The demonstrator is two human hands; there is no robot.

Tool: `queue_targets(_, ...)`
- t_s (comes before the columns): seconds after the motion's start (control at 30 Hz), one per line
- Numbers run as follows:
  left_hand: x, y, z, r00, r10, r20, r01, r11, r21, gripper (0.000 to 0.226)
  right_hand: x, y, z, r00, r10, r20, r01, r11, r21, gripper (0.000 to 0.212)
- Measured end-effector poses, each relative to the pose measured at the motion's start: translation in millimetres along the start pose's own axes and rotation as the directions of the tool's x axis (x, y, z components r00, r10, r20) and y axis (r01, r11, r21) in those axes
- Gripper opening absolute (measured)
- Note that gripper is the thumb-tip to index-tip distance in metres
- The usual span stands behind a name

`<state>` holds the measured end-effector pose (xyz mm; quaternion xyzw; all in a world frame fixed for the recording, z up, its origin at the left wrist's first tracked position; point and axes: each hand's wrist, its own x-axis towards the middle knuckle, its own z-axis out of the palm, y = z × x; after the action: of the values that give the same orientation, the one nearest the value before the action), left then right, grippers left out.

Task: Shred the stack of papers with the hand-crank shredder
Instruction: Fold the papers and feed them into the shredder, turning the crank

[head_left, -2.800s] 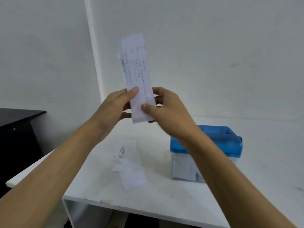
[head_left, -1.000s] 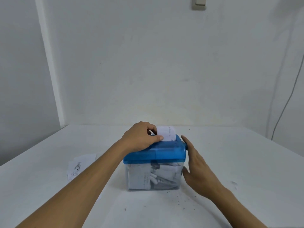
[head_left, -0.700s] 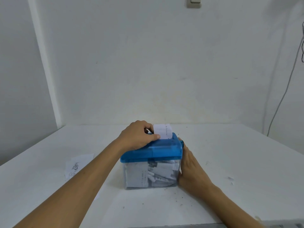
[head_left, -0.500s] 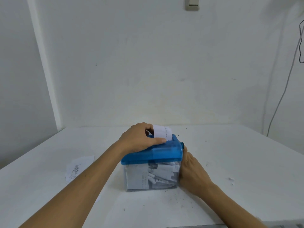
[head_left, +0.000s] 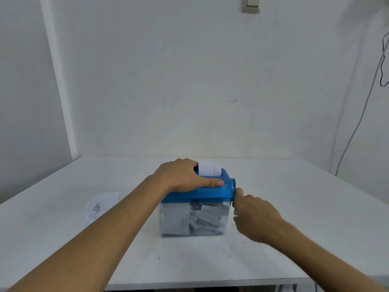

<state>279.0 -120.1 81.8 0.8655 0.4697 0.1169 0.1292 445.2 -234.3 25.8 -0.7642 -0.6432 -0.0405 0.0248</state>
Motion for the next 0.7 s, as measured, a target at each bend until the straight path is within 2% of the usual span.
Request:
queue_targets(0.1, -1, -1, 0, 1.0, 0.01, 0.009, -0.01, 1.0, -0.025, 0.094, 9, 2, -43, 0.966, -0.022, 0.259, 0.033, 0.999, -0.039, 0.009)
queue_targets(0.23, -3, -1, 0, 0.999, 0.042, 0.003, -0.042, 0.996, -0.077, 0.084, 41, 9, -98, 0.781, -0.029, 0.623, 0.015, 1.0, 0.026, 0.03)
queue_targets(0.3, -2, -1, 1, 0.999, 0.039, 0.009, -0.038, 0.994, -0.103, 0.083, 51, 12, -120, 0.718, -0.047, 0.694, -0.017, 0.996, 0.084, 0.032)
queue_targets(0.37, -1, -2, 2, 0.999, 0.036, 0.003, -0.036, 0.992, -0.118, 0.085, 59, 15, -135, 0.687, -0.068, 0.723, -0.051, 0.988, 0.142, 0.026)
queue_targets(0.4, 0, -2, 1, 0.999, 0.039, 0.002, -0.039, 0.992, -0.121, 0.085, 63, 18, -139, 0.697, -0.077, 0.713, -0.068, 0.983, 0.172, 0.023)
queue_targets(0.43, 0, -2, 1, 0.999, 0.045, 0.001, -0.045, 0.992, -0.12, 0.086, 68, 21, -140, 0.736, -0.078, 0.672, -0.093, 0.973, 0.214, 0.023)
queue_targets(0.5, -1, -2, 0, 0.998, 0.061, 0.001, -0.06, 0.992, -0.113, 0.087, 81, 28, -134, 0.855, -0.047, 0.516, -0.143, 0.937, 0.32, 0.034)
queue_targets(0.57, -1, -3, 1, 0.997, 0.079, 0.004, -0.078, 0.992, -0.095, 0.088, 95, 35, -116, 0.932, -0.004, 0.362, -0.168, 0.881, 0.442, 0.042)
queue_targets(0.7, -2, -5, 2, 0.995, 0.101, -0.016, -0.102, 0.992, -0.078, 0.088, 109, 39, -58, 0.996, 0.025, 0.087, -0.078, 0.728, 0.681, 0.031)
